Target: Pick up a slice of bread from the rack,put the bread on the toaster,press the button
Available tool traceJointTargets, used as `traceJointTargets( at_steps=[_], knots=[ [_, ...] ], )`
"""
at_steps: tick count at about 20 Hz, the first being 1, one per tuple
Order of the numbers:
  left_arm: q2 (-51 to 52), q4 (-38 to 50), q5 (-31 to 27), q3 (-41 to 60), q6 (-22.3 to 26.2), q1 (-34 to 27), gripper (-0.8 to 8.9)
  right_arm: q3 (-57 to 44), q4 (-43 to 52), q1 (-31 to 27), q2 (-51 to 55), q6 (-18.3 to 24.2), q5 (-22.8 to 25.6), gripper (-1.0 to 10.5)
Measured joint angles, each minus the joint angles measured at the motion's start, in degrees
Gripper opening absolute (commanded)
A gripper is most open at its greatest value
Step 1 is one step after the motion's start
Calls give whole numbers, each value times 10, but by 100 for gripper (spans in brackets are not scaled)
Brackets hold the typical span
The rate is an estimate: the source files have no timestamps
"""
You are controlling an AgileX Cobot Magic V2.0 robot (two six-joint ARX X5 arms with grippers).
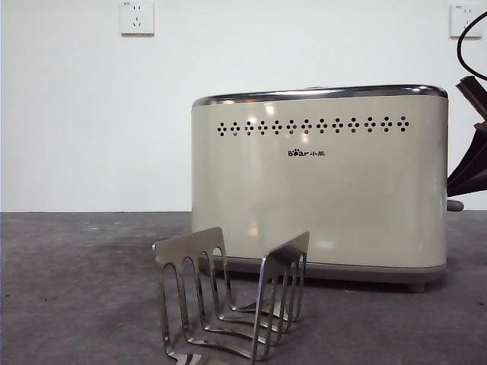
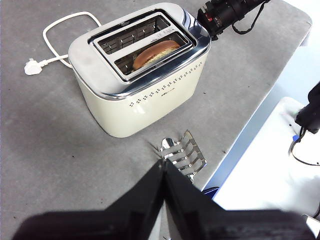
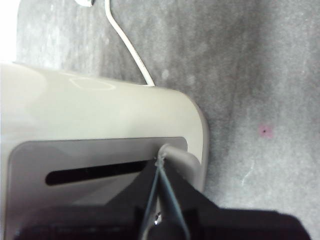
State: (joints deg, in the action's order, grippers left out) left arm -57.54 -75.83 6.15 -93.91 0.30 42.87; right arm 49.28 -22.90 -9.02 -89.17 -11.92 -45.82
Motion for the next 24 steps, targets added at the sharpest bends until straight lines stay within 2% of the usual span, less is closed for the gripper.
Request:
traceJointTargets(
  at_steps=[10,15,24],
  knots=[
    [-5,0,0,0,0,0,-8,2,-13,0,-1,8,8,-7],
    [-5,0,0,0,0,0,-8,2,-5,-1,-1,8,-5,-7],
    [-5,0,0,0,0,0,-8,40,-73,1,3,9,19,-7]
  ],
)
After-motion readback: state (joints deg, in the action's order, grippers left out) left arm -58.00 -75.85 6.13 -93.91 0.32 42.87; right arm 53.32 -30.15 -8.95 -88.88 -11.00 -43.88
